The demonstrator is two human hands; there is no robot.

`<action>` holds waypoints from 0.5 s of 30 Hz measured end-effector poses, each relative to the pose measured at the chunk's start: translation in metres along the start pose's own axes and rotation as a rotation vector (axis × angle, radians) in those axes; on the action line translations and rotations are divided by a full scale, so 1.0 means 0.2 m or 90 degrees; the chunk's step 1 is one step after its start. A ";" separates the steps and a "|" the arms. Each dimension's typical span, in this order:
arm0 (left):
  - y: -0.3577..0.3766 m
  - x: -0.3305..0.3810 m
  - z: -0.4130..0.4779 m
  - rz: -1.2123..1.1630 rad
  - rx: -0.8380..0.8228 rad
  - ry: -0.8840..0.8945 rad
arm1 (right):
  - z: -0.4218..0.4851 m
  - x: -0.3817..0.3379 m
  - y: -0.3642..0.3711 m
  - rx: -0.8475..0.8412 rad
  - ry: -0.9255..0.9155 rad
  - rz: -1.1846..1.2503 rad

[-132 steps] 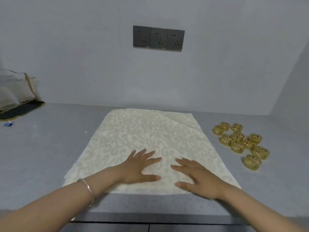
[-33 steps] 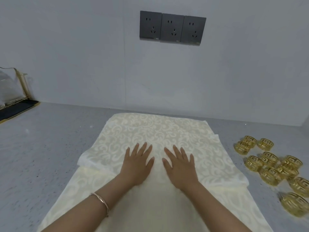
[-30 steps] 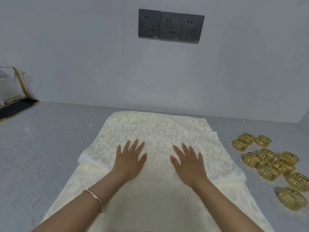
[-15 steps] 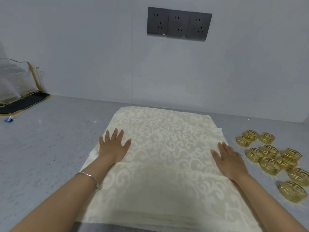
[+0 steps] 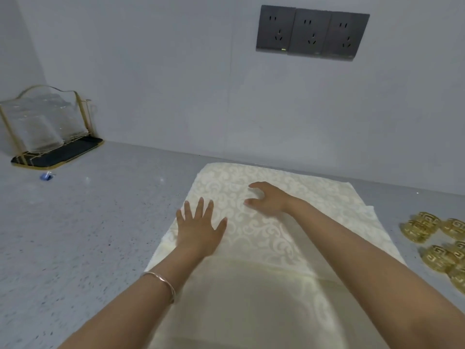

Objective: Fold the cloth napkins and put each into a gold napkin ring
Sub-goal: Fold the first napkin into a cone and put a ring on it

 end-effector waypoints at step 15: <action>-0.01 -0.01 0.01 -0.032 0.047 -0.012 | 0.37 -0.21 0.13 0.068 -0.019 0.017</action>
Point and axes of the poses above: each hand's wrist, its own z-axis towards the middle knuckle, its own y-axis out of the palm, x = y × z, the point moved 10 cm from there along z, towards the middle knuckle, and after that the axes turned 14 degrees about x, right-handed, at the moved point
